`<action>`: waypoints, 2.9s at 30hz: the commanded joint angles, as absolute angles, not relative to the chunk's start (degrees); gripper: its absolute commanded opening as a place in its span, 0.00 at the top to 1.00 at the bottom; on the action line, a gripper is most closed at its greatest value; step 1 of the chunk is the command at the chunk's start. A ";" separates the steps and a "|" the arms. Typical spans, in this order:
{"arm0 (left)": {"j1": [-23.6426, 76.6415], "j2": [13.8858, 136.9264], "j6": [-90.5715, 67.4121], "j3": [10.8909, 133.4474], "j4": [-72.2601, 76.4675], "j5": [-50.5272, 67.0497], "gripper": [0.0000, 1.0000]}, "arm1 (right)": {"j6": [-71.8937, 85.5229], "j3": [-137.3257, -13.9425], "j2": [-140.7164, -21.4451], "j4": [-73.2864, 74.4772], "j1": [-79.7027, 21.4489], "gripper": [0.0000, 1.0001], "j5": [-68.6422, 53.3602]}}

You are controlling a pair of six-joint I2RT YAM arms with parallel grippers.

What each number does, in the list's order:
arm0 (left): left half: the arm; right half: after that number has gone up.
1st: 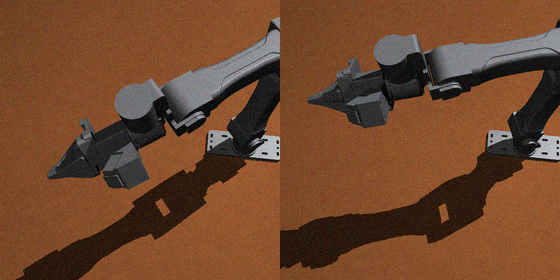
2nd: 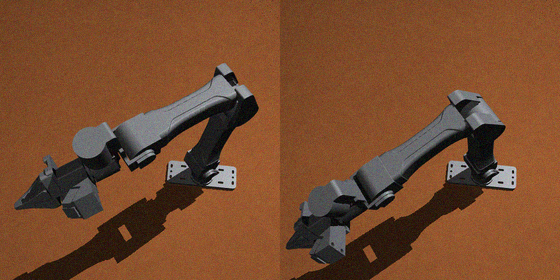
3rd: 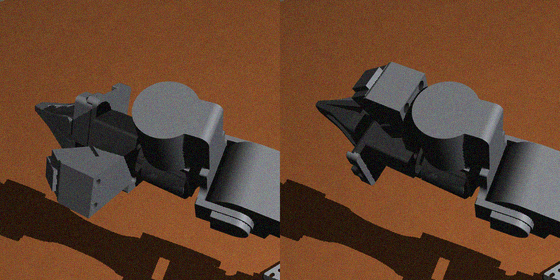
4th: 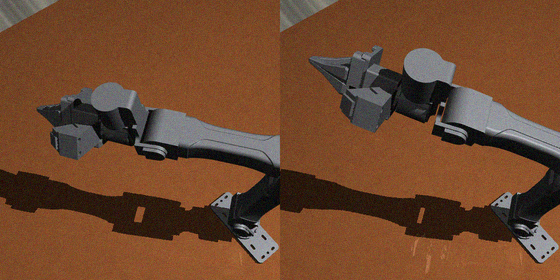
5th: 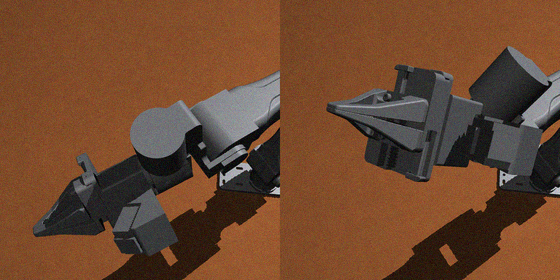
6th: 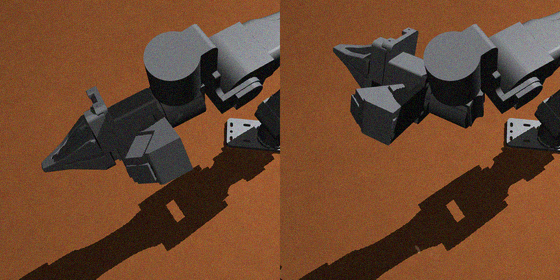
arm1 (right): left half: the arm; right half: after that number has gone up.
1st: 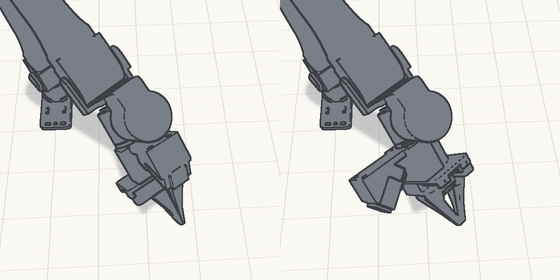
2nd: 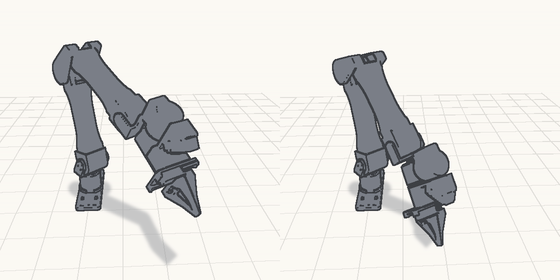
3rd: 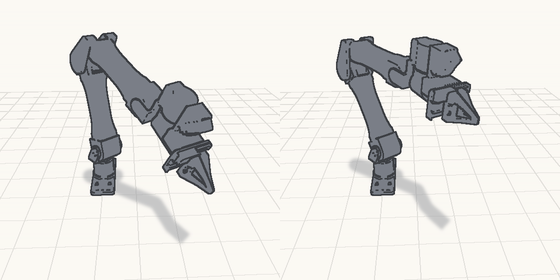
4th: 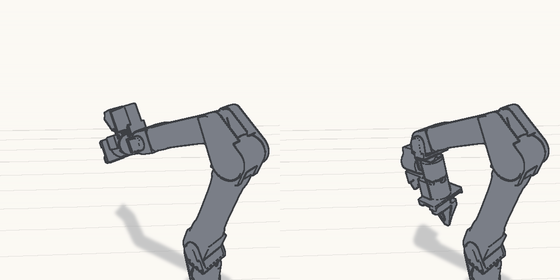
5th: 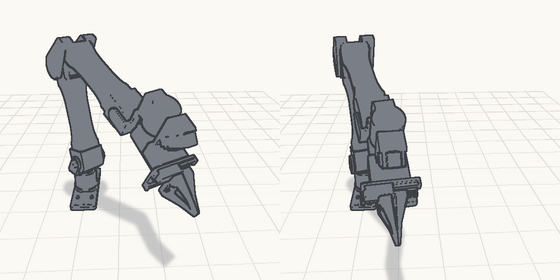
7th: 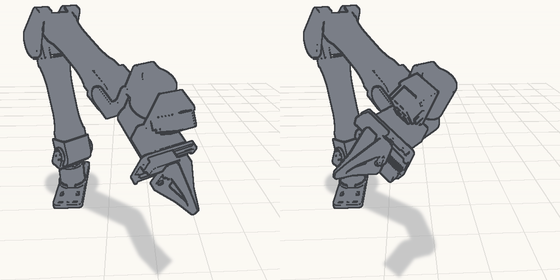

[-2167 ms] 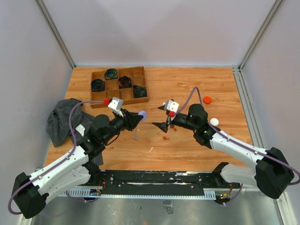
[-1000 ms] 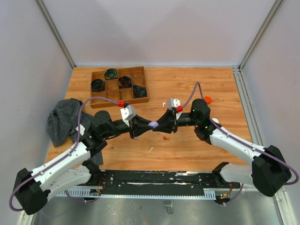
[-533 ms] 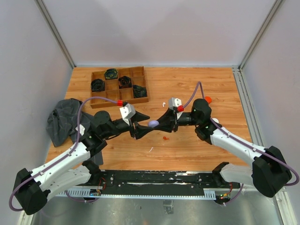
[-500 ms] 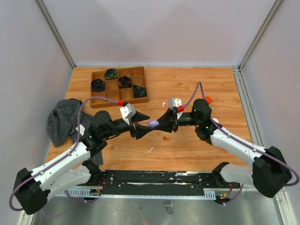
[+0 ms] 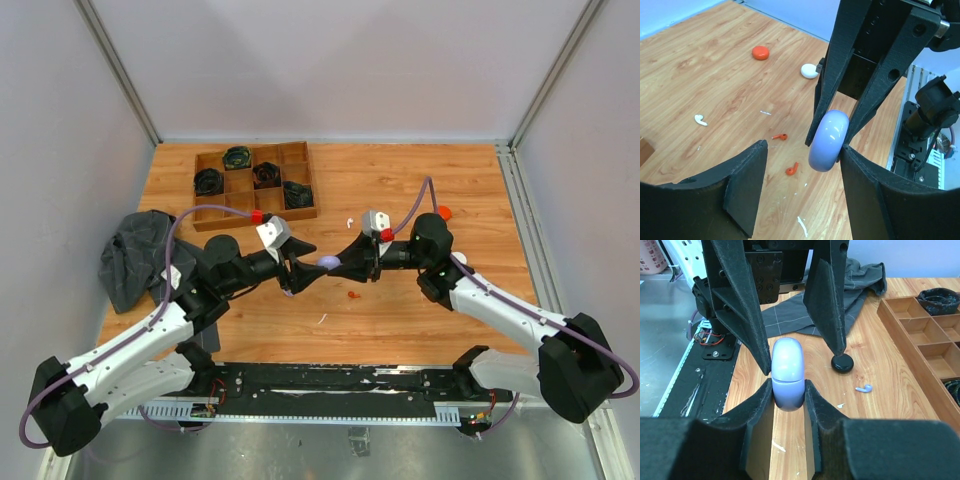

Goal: Insert the wireless bluetooth earbuds into the charging case
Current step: Open the charging case, then pick up the earbud from the center of the board.

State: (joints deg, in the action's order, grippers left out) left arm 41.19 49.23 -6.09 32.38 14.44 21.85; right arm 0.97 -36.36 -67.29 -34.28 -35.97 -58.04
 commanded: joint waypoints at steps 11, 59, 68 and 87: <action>40.98 46.94 -7.66 36.50 13.38 13.43 0.35 | -2.24 -34.85 -66.88 -35.49 -35.17 0.99 -59.69; 38.49 81.08 -22.22 38.84 -5.96 3.29 0.15 | -0.44 -15.77 -73.78 -60.07 -38.01 0.99 -30.30; 38.23 81.14 -25.55 38.41 -12.65 4.90 0.15 | -0.53 -16.13 -73.62 -59.29 -38.02 0.99 -30.82; 38.47 77.91 -27.77 41.47 -21.38 3.07 0.29 | -0.62 -16.39 -73.22 -58.12 -38.03 0.99 -30.59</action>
